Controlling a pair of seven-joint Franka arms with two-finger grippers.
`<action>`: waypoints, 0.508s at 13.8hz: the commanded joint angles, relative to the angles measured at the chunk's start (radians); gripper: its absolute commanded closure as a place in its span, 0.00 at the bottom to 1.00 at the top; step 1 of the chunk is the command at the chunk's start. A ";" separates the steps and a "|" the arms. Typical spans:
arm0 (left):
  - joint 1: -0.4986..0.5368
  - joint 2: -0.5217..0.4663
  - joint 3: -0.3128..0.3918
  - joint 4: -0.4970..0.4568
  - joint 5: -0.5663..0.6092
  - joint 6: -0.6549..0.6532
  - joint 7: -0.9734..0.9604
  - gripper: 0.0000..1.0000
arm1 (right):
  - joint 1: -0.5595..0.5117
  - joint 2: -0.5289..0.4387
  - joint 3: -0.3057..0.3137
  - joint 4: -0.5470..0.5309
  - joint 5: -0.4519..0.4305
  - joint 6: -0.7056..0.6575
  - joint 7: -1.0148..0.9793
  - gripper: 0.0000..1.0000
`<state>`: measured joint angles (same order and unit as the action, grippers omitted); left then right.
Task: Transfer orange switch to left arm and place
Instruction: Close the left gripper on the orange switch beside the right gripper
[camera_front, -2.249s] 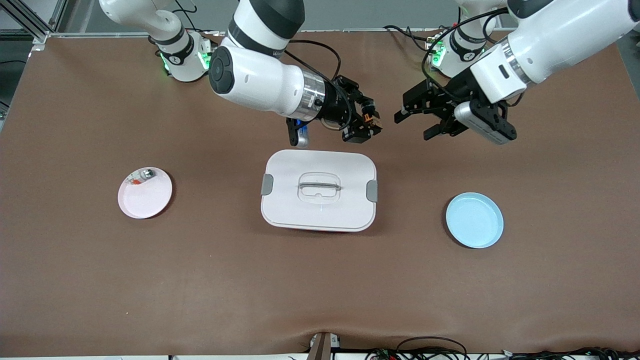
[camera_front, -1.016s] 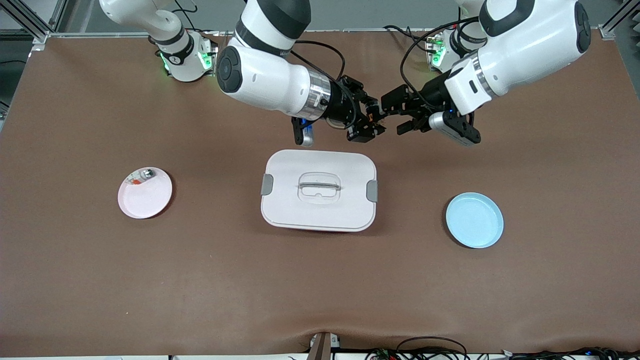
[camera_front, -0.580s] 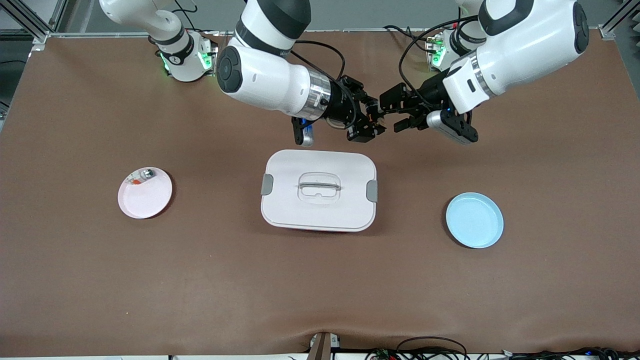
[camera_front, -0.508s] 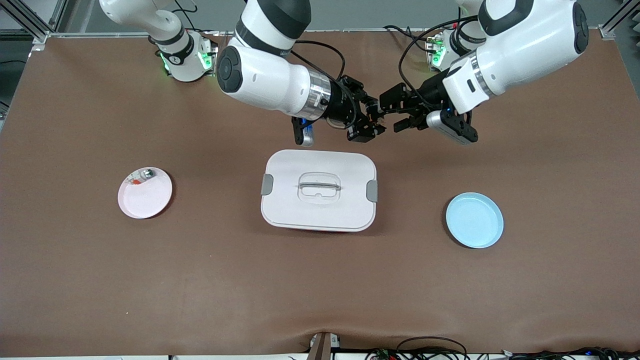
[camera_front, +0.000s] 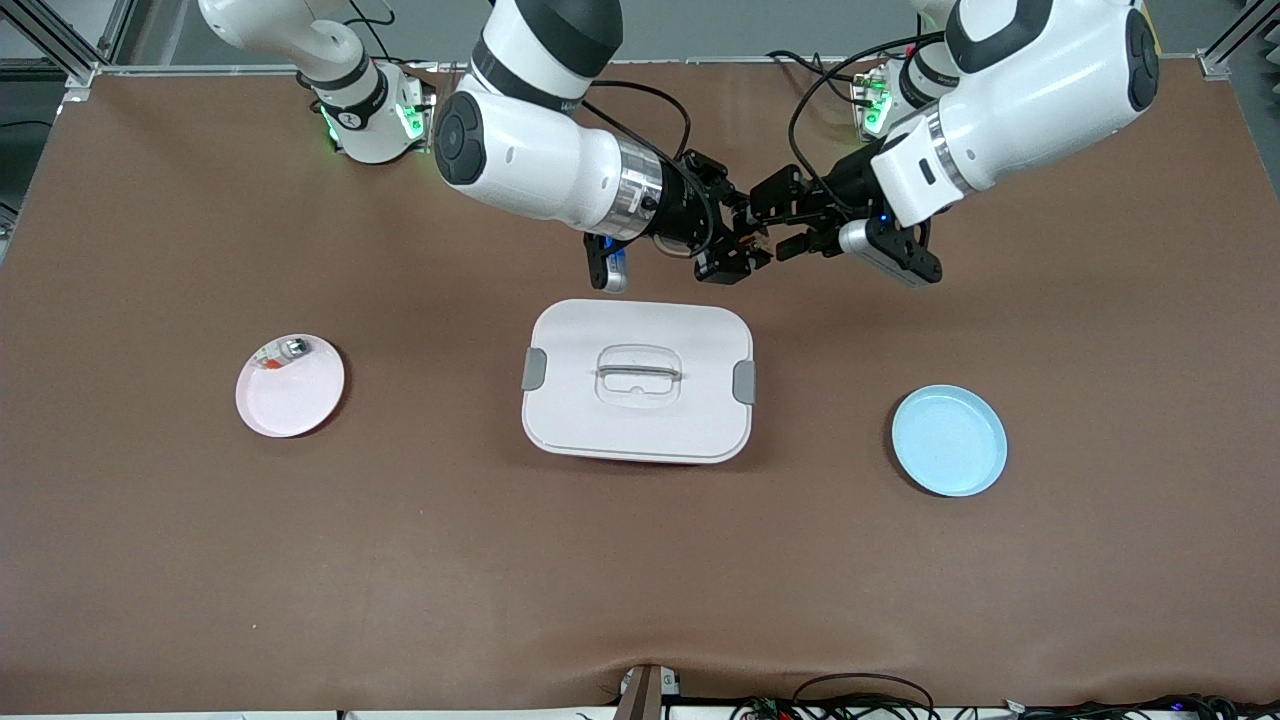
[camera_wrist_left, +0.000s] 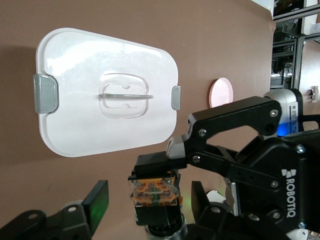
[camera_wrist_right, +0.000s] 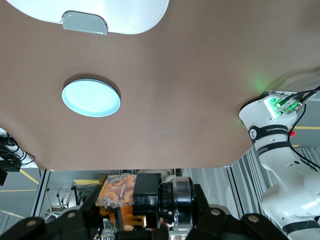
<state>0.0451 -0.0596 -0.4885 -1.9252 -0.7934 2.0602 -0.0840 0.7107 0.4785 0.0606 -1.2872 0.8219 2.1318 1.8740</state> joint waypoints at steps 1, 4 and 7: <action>0.004 0.001 -0.018 -0.006 -0.026 0.020 -0.007 0.35 | 0.015 0.012 -0.010 0.026 0.016 0.004 0.014 0.49; 0.006 0.012 -0.030 -0.005 -0.029 0.023 -0.007 0.41 | 0.015 0.014 -0.010 0.026 0.016 0.004 0.013 0.49; 0.006 0.020 -0.032 -0.005 -0.029 0.023 -0.010 0.53 | 0.015 0.017 -0.010 0.026 0.016 0.004 0.013 0.49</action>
<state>0.0450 -0.0415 -0.5087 -1.9260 -0.7984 2.0684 -0.0841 0.7116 0.4791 0.0606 -1.2873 0.8219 2.1317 1.8740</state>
